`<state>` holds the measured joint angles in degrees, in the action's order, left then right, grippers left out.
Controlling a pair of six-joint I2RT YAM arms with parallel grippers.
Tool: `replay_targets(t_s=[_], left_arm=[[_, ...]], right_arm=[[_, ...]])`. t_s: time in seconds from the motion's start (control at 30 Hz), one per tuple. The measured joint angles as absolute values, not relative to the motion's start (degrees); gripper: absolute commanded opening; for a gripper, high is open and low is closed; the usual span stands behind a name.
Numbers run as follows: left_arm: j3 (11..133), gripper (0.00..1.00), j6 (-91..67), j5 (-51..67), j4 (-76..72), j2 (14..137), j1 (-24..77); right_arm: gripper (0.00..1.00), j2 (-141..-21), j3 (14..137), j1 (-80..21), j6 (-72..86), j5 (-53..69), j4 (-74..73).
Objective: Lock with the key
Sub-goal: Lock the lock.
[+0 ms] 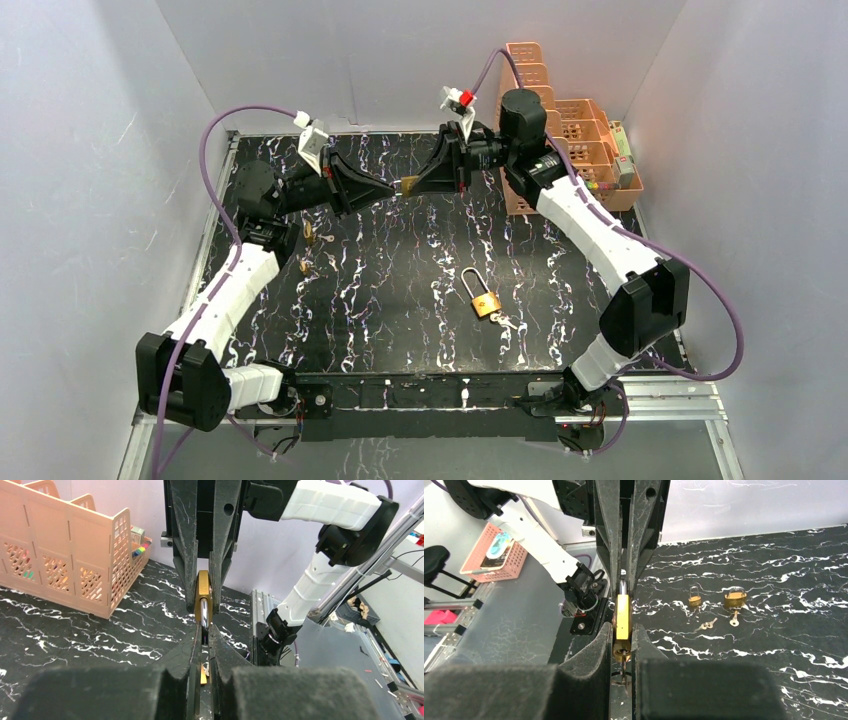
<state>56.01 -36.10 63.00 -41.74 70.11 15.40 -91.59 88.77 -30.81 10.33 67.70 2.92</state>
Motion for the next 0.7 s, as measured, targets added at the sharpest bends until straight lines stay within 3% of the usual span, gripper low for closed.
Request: replay_targets(t_s=[0.33,0.4,0.5,0.7], left_arm=[[56.12,0.0,-37.5,61.39,-44.8,71.5,16.25],[56.12,0.09,-37.56,61.1,-45.19,71.48,16.25],[56.23,0.0,-37.85,60.16,-45.67,71.75,16.97],[56.53,0.0,-37.89,60.29,-46.15,72.34,17.52]], right_arm=[[0.0,-93.27,90.21,-30.85,12.34,69.21,5.08],[0.0,-93.27,90.21,-30.85,12.43,69.21,5.65],[0.0,-93.3,90.21,-31.05,12.4,68.73,6.26],[0.0,-93.21,90.13,-31.22,12.23,69.01,6.04]])
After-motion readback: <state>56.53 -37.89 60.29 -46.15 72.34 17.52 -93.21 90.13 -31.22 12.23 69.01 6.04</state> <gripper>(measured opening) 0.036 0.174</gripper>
